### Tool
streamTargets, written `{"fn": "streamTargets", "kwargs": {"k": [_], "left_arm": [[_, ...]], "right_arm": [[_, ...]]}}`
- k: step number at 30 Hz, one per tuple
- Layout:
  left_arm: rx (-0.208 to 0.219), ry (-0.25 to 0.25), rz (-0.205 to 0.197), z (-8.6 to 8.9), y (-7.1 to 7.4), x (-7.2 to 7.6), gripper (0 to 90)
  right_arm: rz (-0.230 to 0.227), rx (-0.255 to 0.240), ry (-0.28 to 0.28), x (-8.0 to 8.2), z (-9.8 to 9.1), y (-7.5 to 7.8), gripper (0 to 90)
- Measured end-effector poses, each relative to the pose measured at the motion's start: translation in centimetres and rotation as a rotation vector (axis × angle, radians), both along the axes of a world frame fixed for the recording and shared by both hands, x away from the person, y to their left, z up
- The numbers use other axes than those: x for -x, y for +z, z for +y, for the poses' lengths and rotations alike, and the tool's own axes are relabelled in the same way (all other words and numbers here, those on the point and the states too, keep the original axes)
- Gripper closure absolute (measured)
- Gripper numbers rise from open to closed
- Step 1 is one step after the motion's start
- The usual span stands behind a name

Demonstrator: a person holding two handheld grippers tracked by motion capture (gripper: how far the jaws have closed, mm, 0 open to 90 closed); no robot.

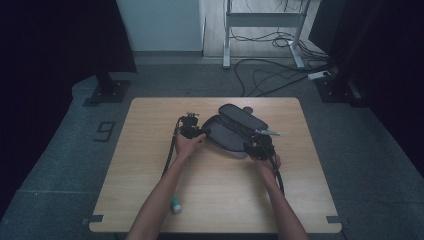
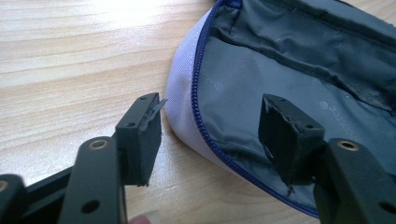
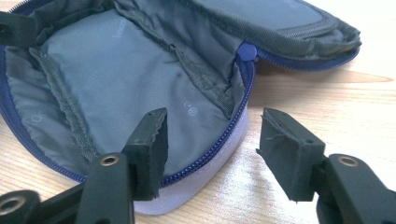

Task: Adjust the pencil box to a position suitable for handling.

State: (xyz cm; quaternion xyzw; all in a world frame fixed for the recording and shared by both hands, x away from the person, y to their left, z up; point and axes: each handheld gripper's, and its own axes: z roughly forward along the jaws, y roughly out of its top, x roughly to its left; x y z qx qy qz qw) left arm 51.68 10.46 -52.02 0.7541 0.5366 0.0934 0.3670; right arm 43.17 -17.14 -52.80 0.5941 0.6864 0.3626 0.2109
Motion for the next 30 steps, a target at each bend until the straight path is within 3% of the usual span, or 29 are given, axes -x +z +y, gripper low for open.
{"fn": "streamTargets", "kwargs": {"k": [6, 20, 30], "left_arm": [[-0.007, 0.009, 0.009, -0.1, -0.4, -0.6, 43.0], [-0.005, 0.015, 0.041, 0.3, -1.5, -1.3, 57.3], [-0.016, 0.015, 0.05, 0.0, -1.4, -1.6, 64.9]], "right_arm": [[0.017, -0.009, 0.024, -0.3, -0.1, -0.4, 49.0], [0.031, -0.001, 0.031, -0.5, -0.1, -0.7, 55.1], [0.04, 0.02, 0.031, -0.5, -0.3, -0.8, 68.3]]}}
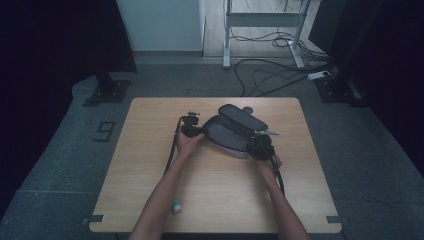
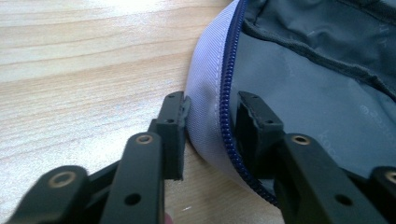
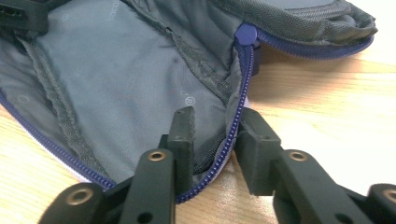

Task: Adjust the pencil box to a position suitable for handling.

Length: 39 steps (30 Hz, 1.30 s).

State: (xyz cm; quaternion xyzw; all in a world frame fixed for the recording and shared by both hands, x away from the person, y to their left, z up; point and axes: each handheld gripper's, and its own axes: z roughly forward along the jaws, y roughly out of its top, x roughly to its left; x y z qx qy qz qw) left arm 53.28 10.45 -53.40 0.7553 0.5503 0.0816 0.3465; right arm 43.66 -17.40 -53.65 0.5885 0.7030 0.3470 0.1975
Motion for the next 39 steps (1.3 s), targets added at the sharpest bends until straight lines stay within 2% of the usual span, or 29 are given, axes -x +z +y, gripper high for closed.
{"fn": "streamTargets", "kwargs": {"k": [7, 12, 16, 26, 39], "left_arm": [[0.001, 0.001, 0.013, 0.2, 0.0, -0.1, 73.8], [-0.008, -0.008, 0.019, 0.2, 0.2, 0.0, 78.8], [0.003, -0.021, 0.027, 0.4, 0.5, 0.2, 79.4], [0.029, -0.039, -0.014, 1.2, 2.3, 1.5, 79.7], [0.052, -0.049, -0.061, 2.8, 4.6, 3.3, 79.7]], "right_arm": [[-0.003, 0.009, -0.011, 0.0, -0.1, 0.0, 79.4], [-0.012, 0.016, -0.006, 0.2, -0.2, 0.3, 82.4], [-0.027, 0.007, -0.006, 0.5, -0.4, 0.7, 83.1], [-0.083, 0.012, 0.011, 1.7, -0.2, 2.4, 83.2], [-0.154, -0.007, 0.034, 3.3, 0.7, 4.6, 83.4]]}}
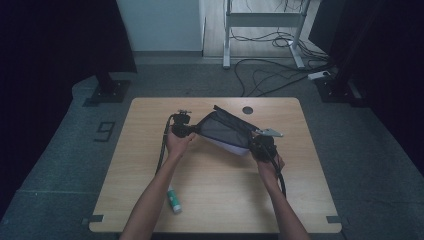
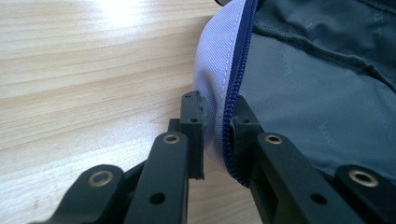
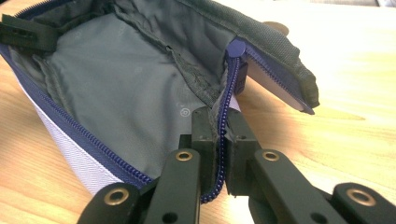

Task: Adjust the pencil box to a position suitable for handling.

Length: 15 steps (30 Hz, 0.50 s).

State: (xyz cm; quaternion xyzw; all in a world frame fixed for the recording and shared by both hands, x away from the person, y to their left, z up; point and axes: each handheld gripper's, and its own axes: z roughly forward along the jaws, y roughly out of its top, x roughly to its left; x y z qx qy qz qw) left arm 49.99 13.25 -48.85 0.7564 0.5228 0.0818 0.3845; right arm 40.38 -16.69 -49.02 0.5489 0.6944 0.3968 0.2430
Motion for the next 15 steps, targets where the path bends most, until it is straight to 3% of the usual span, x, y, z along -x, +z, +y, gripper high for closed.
{"fn": "streamTargets", "kwargs": {"k": [15], "left_arm": [[0.028, -0.001, -0.041, 1.6, 1.7, 2.0, 79.7]], "right_arm": [[-0.058, -0.009, 0.032, 1.5, 0.9, 2.0, 84.2]]}}
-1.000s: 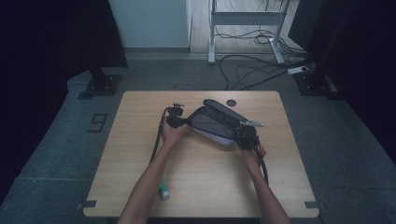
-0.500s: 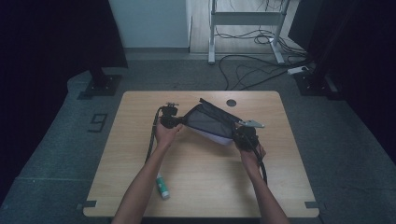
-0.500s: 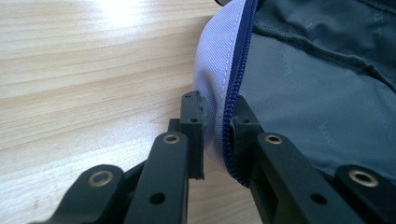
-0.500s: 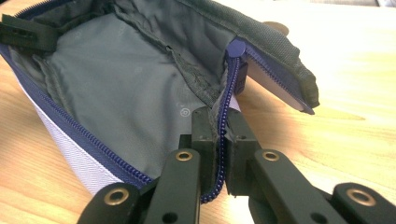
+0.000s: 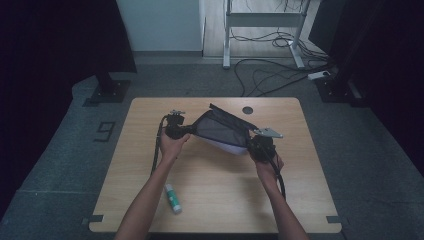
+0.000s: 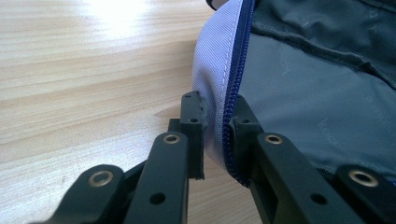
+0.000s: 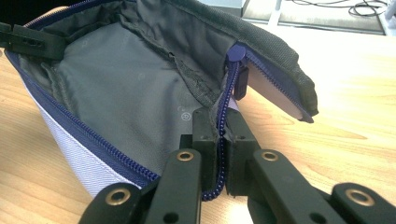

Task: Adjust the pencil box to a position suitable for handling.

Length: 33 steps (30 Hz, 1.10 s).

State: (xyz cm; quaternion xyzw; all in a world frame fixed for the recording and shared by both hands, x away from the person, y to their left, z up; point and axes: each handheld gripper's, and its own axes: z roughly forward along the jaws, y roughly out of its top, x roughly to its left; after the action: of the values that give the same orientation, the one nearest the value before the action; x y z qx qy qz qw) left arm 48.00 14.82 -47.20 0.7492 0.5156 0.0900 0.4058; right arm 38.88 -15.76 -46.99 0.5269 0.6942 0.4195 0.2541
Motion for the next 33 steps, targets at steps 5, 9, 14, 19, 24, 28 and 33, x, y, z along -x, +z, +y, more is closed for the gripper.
{"fn": "streamTargets", "kwargs": {"k": [5, 9, 14, 19, 24, 28, 33], "left_arm": [[0.002, -0.002, -0.023, 0.3, 0.5, 0.9, 79.7], [-0.002, -0.01, -0.037, 0.5, 0.9, 1.6, 79.7], [0.003, -0.015, -0.044, 0.9, 1.1, 2.3, 79.6], [0.007, -0.015, -0.045, 1.4, 1.4, 2.9, 79.6], [0.013, -0.016, -0.044, 1.9, 1.4, 3.4, 79.6], [0.02, -0.014, -0.041, 2.2, 1.2, 3.9, 79.6], [0.025, -0.011, -0.036, 2.8, 1.0, 4.4, 79.6]], "right_arm": [[-0.014, -0.001, 0.009, 0.5, 0.1, 0.5, 84.4], [-0.02, 0.0, 0.016, 0.9, 0.1, 0.9, 84.4], [-0.03, 0.0, 0.031, 1.4, 0.2, 1.3, 84.4], [-0.04, 0.005, 0.043, 1.7, 0.6, 1.4, 84.4], [-0.053, 0.006, 0.055, 2.1, 0.8, 1.7, 84.4], [-0.058, 0.008, 0.064, 2.3, 1.1, 1.8, 84.5], [-0.061, 0.014, 0.077, 2.5, 1.4, 1.9, 84.5]]}}
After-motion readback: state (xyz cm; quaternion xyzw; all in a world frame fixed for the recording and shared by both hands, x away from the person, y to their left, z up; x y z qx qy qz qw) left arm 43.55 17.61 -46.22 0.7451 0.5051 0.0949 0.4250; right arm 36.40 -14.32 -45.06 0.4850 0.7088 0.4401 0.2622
